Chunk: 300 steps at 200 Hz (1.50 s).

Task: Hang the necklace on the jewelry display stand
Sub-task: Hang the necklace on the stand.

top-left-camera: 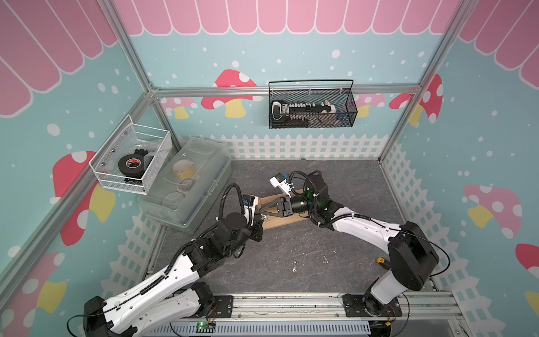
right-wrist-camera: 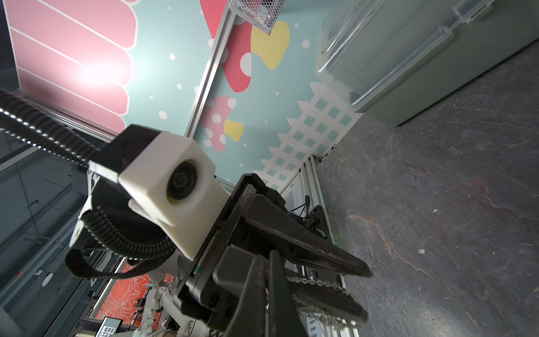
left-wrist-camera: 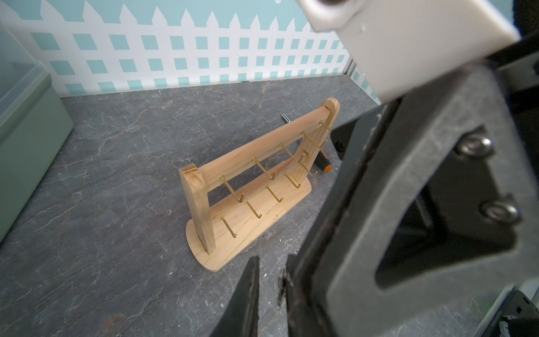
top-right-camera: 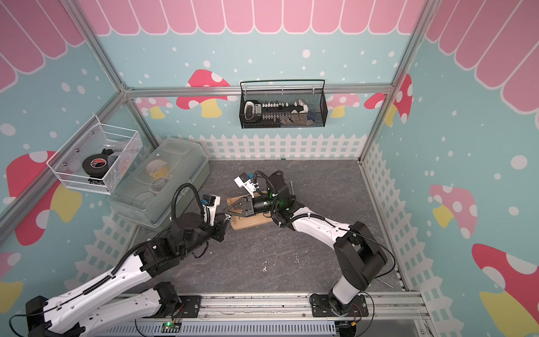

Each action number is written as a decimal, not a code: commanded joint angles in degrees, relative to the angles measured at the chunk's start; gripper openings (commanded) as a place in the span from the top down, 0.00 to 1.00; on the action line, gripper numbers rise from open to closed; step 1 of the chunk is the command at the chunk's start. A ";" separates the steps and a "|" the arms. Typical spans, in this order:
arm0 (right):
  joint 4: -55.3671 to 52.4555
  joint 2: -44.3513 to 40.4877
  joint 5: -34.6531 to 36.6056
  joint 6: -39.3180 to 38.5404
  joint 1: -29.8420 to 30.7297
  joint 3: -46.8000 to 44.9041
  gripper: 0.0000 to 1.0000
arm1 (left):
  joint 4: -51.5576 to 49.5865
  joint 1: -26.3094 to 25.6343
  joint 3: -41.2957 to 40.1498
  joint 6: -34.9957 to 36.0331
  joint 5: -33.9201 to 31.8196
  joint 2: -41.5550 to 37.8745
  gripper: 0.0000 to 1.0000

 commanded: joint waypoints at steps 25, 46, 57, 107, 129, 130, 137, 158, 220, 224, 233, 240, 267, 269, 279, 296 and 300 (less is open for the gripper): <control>2.61 0.47 -0.37 1.18 0.23 1.04 1.00 | 2.34 -0.35 -2.01 -1.03 -0.42 -1.79 0.90; 2.55 0.48 0.11 1.26 0.22 0.98 1.00 | 2.34 -0.35 -2.40 -1.53 -0.15 -2.63 1.00; 2.35 0.59 0.46 1.28 0.16 0.95 1.00 | 2.34 -0.36 -2.62 -1.77 0.02 -3.25 1.00; 1.50 0.57 1.23 0.84 -0.54 0.88 1.00 | 0.77 -0.35 -3.06 -2.22 -0.04 -4.91 1.00; -0.84 0.32 1.62 -0.92 -0.91 0.98 1.00 | 0.16 -0.35 -3.15 -2.47 -0.48 -5.51 1.00; -0.96 0.29 1.62 -0.99 -0.91 0.97 1.00 | 0.11 -0.35 -3.15 -2.48 -0.49 -5.54 1.00; -1.16 0.22 1.73 -1.33 -0.98 0.87 1.00 | -0.15 -0.35 -3.07 -2.44 -0.83 -5.57 1.00; -1.16 0.02 2.40 -1.70 -1.44 0.30 1.00 | -1.05 -0.35 -2.86 -2.53 -1.38 -4.97 1.00; -4.15 0.70 3.54 -5.14 -2.24 0.05 1.00 | -1.74 -0.29 -1.18 -2.78 -3.23 -0.89 1.00; -5.18 0.72 3.62 -5.96 -2.24 0.28 1.00 | -1.71 -0.27 -1.07 -2.82 -3.25 -0.70 1.00; -8.07 0.84 3.78 -8.16 -2.21 0.92 1.00 | -1.53 -0.26 -0.87 -2.75 -3.26 -0.27 1.00; -9.95 0.79 3.90 -9.53 -2.21 1.38 1.00 | -1.34 -0.22 -0.71 -2.66 -4.50 -0.06 1.00; -14.61 1.27 4.25 -13.31 -2.24 2.17 1.00 | -0.60 0.17 -0.44 -2.60 -5.05 0.60 1.00; -15.06 1.30 4.26 -13.63 -2.24 2.25 1.00 | -0.57 0.22 -0.43 -2.58 -5.03 0.72 1.00; -15.89 1.53 4.34 -14.48 -2.21 2.36 1.00 | -0.49 0.37 -0.27 -2.54 -4.99 1.10 1.00; -16.18 1.84 4.18 -15.10 -2.23 2.29 1.00 | -0.13 0.89 -0.25 -2.44 -4.99 1.67 1.00; -16.32 1.99 4.18 -15.26 -2.23 2.29 1.00 | -0.04 1.15 -0.25 -2.45 -4.80 1.78 1.00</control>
